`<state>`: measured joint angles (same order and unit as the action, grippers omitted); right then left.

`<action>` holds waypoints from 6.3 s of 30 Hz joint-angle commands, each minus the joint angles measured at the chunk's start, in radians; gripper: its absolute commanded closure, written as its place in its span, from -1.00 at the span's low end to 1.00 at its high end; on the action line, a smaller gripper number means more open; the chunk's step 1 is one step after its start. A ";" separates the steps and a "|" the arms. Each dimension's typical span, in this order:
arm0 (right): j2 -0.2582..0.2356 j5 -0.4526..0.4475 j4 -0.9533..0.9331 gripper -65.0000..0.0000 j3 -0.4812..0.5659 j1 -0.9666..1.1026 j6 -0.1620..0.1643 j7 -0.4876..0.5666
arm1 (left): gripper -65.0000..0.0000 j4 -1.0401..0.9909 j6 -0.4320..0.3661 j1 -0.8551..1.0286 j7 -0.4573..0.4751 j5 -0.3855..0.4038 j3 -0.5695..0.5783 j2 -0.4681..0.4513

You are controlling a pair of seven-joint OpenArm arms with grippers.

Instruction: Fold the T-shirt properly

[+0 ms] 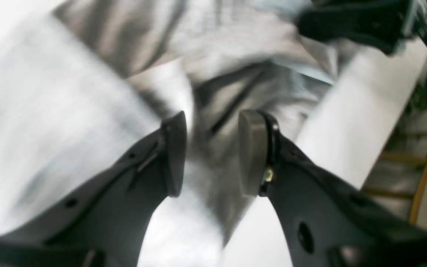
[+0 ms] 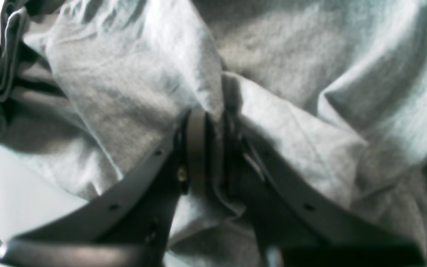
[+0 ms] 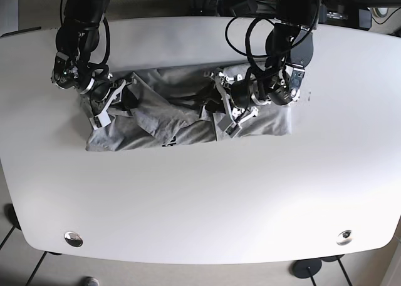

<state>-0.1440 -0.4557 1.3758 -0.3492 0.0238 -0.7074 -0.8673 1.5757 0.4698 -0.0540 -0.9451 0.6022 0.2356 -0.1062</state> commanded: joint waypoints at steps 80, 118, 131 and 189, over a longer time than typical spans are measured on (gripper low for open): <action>0.272 -0.449 0.486 0.95 0.213 -0.034 0.107 -0.335 | 0.79 -0.117 0.056 0.164 0.301 -0.055 -0.305 -0.114; 0.254 -0.384 0.081 -0.46 0.704 -0.282 0.354 0.043 | 0.80 0.220 0.065 0.363 0.301 0.060 -0.896 -0.195; 0.070 -0.384 0.304 -0.46 0.557 -0.060 0.389 0.039 | 0.80 0.156 0.065 0.369 0.301 0.060 -0.867 -0.244; -0.090 -0.186 -0.032 0.82 0.622 -0.083 0.251 0.446 | 0.79 -0.656 0.128 -0.280 0.449 -0.161 -0.212 -0.275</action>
<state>-0.2295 -0.6315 1.3243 0.2752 -0.0433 -0.4461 -0.4400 0.9123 0.6041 -0.3321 -0.4664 0.4530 0.0284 -0.3721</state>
